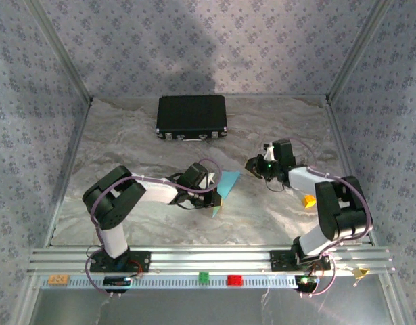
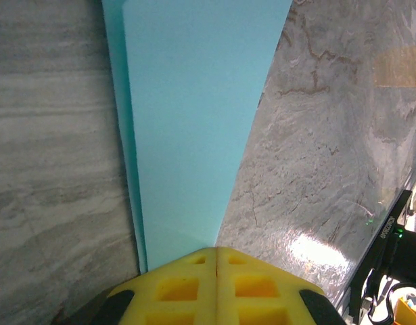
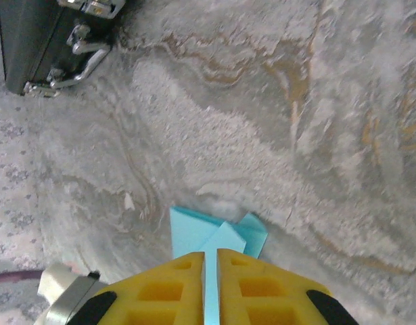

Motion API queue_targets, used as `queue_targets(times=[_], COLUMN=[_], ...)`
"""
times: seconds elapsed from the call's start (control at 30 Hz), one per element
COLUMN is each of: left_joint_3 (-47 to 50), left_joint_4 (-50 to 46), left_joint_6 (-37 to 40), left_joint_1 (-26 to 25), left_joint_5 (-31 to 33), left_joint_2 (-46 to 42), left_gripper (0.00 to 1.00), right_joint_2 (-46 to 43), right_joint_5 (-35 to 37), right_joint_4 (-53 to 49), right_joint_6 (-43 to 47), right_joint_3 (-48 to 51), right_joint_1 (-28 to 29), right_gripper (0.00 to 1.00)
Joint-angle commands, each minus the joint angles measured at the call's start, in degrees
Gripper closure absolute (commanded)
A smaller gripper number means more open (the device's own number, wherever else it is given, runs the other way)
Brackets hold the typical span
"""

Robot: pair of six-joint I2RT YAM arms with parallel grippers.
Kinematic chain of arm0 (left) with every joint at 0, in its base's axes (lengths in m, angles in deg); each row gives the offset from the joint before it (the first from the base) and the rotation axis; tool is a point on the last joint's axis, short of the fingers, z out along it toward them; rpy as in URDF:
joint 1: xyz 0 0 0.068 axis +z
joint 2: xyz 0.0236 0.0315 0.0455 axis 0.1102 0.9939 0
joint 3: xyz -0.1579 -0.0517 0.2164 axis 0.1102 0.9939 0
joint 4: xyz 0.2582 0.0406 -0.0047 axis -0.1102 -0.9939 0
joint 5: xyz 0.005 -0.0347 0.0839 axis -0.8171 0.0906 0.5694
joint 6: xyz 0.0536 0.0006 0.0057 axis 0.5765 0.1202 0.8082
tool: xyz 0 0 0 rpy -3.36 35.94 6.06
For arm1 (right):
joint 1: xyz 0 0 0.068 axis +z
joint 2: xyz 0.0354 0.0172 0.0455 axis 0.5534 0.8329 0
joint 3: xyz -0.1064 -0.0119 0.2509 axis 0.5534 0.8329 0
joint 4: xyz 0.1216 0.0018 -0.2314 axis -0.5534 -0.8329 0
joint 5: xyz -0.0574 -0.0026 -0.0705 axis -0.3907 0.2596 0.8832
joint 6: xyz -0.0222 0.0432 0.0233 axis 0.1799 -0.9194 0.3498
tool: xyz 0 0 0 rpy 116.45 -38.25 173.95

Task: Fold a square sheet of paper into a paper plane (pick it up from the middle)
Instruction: Fold the wing for the fifth time at the center of the table.

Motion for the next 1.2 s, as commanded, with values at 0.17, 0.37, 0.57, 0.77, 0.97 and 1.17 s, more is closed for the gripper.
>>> queue_targets(times=[0.17, 0.37, 0.57, 0.77, 0.97, 1.17], left_joint_3=[-1.4, -1.7, -1.1, -0.9, -1.3, -2.2], left_joint_4=[-4.9, -8.0, -12.7, -12.1, -10.5, -11.4], left_joint_6=[-0.9, -0.1, 1.9, 1.9, 1.8, 2.3], left_joint_1=[-1.5, -1.6, 1.4, 4.1, 4.2, 4.2], left_joint_5=[3.4, 7.0, 9.7, 5.0, 2.9, 2.5], left_joint_2=[-3.0, -7.9, -12.5, -9.5, -6.9, -5.2], left_gripper=[0.95, 0.83, 0.71, 0.7, 0.75, 0.78], right_joint_2=[-5.0, -9.3, -12.9, -12.1, -9.8, -7.5], right_joint_5=[2.6, 6.0, 7.2, 8.2, 7.4, 7.2], right_joint_4=[-0.4, -0.4, -0.8, -1.7, -1.1, -0.8], right_joint_6=[-2.2, -4.9, -5.8, -6.4, -6.1, -6.0], right_joint_3=[8.1, 11.6, 12.8, 12.3, 10.8, 9.8], right_joint_1=[4.0, 7.0, 10.4, 14.2, 16.2, 17.6], right_gripper=[0.84, 0.83, 0.81, 0.81, 0.81, 0.82])
